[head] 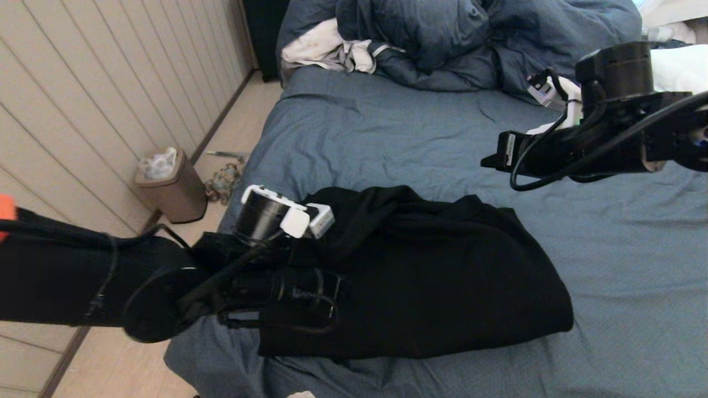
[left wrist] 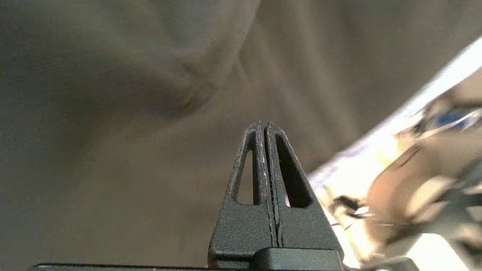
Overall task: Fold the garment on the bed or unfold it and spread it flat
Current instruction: Unfold the black sweatshirt
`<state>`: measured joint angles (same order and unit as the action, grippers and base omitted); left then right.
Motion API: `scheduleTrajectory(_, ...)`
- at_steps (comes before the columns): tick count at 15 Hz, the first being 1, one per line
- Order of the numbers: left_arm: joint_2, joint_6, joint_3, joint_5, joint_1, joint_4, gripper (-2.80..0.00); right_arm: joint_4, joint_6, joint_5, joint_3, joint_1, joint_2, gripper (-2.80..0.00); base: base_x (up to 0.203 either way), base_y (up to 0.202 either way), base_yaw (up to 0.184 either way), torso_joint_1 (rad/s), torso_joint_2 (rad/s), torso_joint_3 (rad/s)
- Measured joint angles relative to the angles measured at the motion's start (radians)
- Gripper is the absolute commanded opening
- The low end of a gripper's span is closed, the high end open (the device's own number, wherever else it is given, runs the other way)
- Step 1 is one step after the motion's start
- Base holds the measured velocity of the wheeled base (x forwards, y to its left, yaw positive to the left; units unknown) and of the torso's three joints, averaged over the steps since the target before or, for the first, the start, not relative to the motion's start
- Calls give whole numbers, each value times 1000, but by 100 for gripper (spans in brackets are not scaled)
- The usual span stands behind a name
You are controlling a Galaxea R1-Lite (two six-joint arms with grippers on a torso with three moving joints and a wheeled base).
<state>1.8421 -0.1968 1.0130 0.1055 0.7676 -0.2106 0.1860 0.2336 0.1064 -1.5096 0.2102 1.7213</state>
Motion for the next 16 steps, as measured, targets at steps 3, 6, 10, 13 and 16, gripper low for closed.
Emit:
scheduleTrajectory(3,134,28,146,-80,-1,-4,-280,0,0,0,-1,-1,4,-280,0,0,0,0,0,0)
scheduleTrajectory(6,225,-22,353,-178,-44,-18,-280,-1,0,0,-1,-2,14,-280,0,0,0,0,0,0)
scheduleTrajectory(10,339,-57,708,-332,-116,-22,-280,-1,-1,0,-1,1,38,-280,0,0,0,0,0,0)
scheduleTrajectory(13,471,-52,900,-504,-130,-61,-280,-2,0,0,6,1,47,-280,0,0,0,0,0,0)
scheduleTrajectory(16,554,-52,925,-640,-110,-152,-280,-1,0,0,9,2,50,-280,0,0,0,0,0,0)
